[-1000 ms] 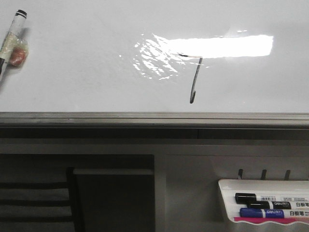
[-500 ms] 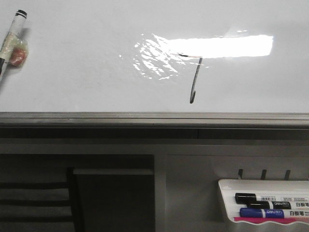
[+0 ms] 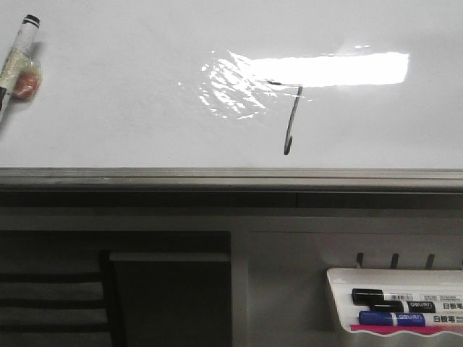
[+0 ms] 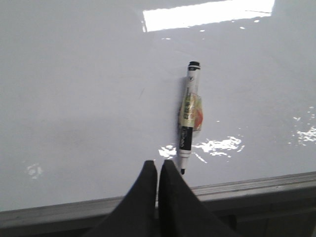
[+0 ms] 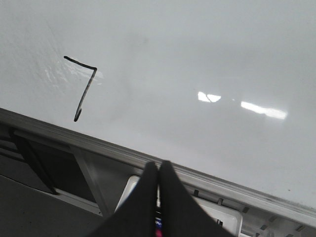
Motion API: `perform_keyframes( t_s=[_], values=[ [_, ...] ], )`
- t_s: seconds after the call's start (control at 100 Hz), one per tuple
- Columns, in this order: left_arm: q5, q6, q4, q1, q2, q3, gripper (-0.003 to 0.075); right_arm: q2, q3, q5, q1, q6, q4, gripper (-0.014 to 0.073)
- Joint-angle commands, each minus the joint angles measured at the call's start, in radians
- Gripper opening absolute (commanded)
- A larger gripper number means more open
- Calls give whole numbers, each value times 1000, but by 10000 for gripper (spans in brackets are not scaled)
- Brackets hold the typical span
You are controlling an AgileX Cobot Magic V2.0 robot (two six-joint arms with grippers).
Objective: Write number 7 on whiteboard
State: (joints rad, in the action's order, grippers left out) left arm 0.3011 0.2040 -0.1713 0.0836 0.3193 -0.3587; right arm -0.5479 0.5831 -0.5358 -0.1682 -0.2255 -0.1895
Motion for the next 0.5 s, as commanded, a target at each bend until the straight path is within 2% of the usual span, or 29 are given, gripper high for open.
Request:
perform_keyframes(
  t_s=[0.0, 0.15, 0.29, 0.49],
  values=[
    [-118, 1, -3, -23, -70, 50, -20, -1, 27, 73, 4, 0, -6, -71],
    [-145, 1, -3, -31, -190, 166, -20, -1, 27, 73, 4, 0, -6, -71],
    [-231, -4, -50, -22, -266, 270, -20, -1, 27, 73, 4, 0, -6, -71],
    [-320, -123, 26, -22, -355, 385, -20, -1, 27, 73, 4, 0, -6, -71]
  ],
)
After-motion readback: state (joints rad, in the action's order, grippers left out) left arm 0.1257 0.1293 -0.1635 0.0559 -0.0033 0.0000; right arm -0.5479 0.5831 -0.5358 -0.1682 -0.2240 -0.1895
